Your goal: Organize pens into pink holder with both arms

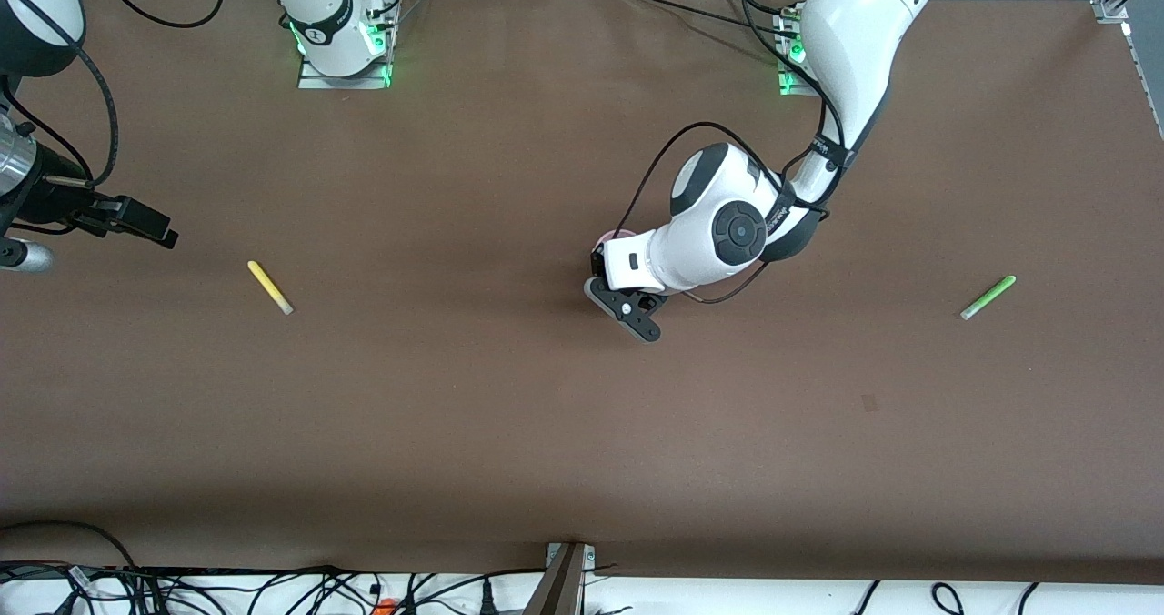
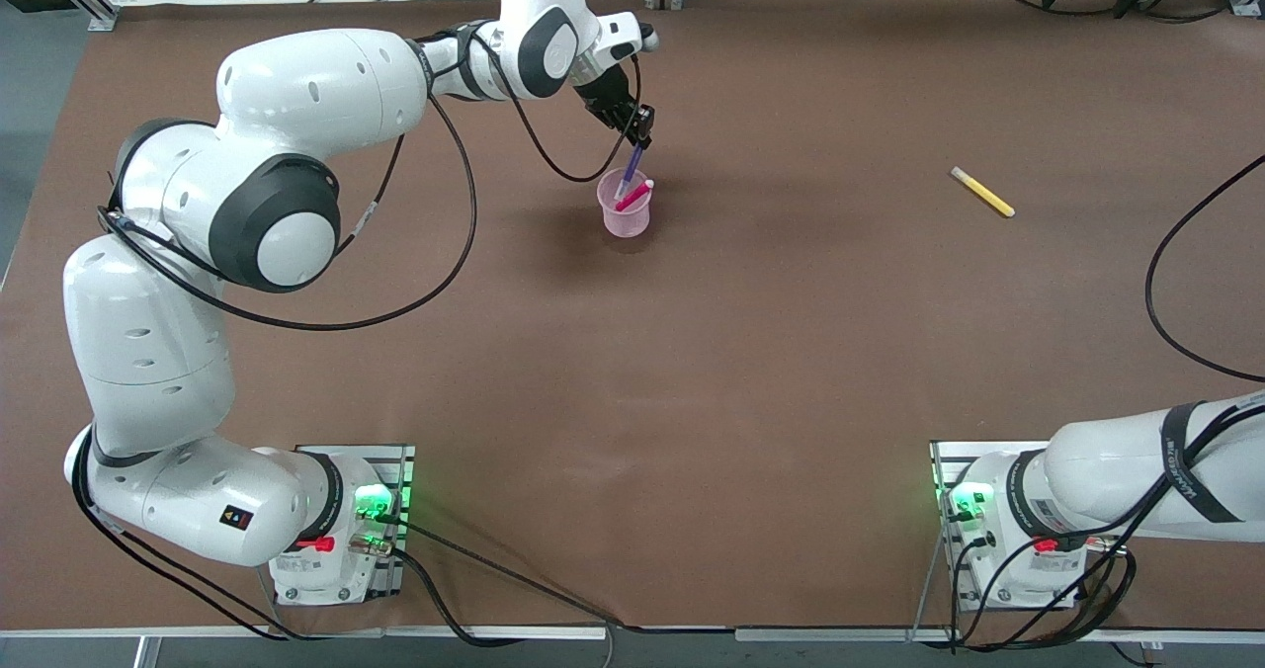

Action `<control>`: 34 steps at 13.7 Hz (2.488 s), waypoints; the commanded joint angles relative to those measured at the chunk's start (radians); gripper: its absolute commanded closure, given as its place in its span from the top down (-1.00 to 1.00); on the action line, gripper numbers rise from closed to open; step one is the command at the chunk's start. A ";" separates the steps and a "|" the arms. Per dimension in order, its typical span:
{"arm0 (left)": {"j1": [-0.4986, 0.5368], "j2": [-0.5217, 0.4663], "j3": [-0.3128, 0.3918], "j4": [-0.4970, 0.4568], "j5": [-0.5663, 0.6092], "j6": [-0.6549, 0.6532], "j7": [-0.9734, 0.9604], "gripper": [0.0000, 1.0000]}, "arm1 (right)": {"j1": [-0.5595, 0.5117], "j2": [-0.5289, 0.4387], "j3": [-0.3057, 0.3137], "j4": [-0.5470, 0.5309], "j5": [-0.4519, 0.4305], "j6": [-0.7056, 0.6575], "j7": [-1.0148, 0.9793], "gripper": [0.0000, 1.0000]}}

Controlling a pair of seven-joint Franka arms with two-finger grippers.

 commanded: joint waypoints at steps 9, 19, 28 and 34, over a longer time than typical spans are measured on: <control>0.005 -0.141 0.024 -0.018 0.021 -0.159 -0.136 1.00 | -0.022 -0.005 0.011 0.078 0.000 -0.162 0.007 0.99; 0.203 -0.267 0.067 0.163 0.217 -0.596 -0.196 1.00 | -0.018 -0.002 0.022 0.080 0.000 -0.162 0.022 0.99; 0.373 -0.428 0.075 0.243 0.406 -0.852 -0.190 1.00 | 0.024 -0.005 0.023 0.086 -0.014 -0.168 0.146 0.99; 0.377 -0.664 0.207 -0.090 0.396 -0.629 -0.195 1.00 | 0.027 -0.005 0.025 0.086 -0.014 -0.174 0.148 0.99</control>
